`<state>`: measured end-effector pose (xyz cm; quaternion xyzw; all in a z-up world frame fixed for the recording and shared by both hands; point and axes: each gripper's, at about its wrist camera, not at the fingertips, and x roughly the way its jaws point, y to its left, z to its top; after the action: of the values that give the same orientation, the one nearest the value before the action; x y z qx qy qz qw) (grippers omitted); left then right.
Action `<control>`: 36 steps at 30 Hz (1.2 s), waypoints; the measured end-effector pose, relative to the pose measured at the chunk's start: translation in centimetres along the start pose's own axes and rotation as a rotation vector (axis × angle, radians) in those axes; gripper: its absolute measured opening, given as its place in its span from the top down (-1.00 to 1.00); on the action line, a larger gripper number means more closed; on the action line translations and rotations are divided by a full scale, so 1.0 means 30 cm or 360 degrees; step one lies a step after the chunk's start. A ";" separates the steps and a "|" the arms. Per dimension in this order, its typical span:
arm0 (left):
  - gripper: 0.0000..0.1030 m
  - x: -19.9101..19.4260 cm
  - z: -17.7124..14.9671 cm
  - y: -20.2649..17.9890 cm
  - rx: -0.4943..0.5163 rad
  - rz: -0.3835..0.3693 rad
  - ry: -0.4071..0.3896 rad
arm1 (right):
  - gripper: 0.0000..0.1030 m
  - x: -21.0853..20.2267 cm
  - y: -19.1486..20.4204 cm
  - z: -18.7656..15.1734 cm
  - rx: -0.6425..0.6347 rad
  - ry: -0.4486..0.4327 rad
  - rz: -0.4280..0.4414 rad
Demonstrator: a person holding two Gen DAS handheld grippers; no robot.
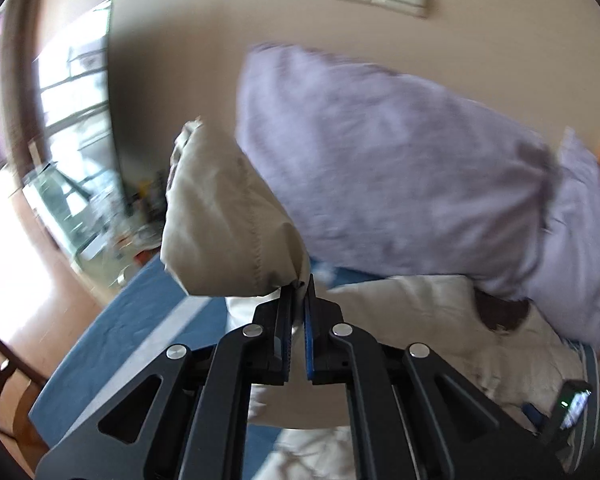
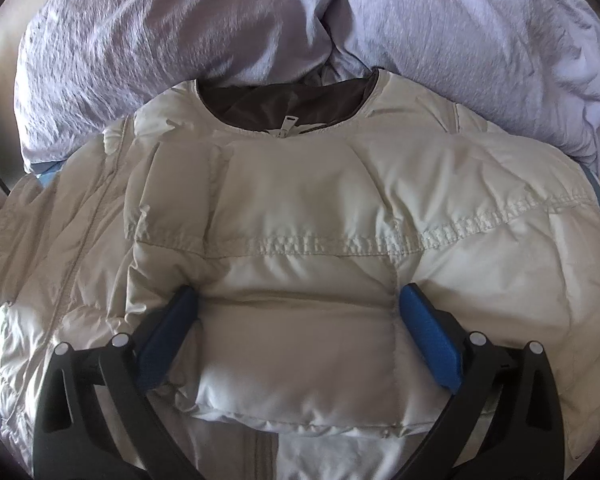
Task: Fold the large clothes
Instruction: 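Fold the held sleeve across the jacket body and open the left gripper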
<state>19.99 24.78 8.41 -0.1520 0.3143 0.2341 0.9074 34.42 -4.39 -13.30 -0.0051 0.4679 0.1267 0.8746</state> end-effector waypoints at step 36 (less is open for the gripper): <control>0.93 0.124 -0.526 -0.766 0.0778 -0.0576 0.0565 | -0.94 -0.196 -0.252 -0.109 0.0083 -0.0087 -0.0058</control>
<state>26.64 -0.06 -2.94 -0.0220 0.4818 -0.0428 0.8750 30.34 -13.41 -11.13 0.0126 0.4468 0.0986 0.8891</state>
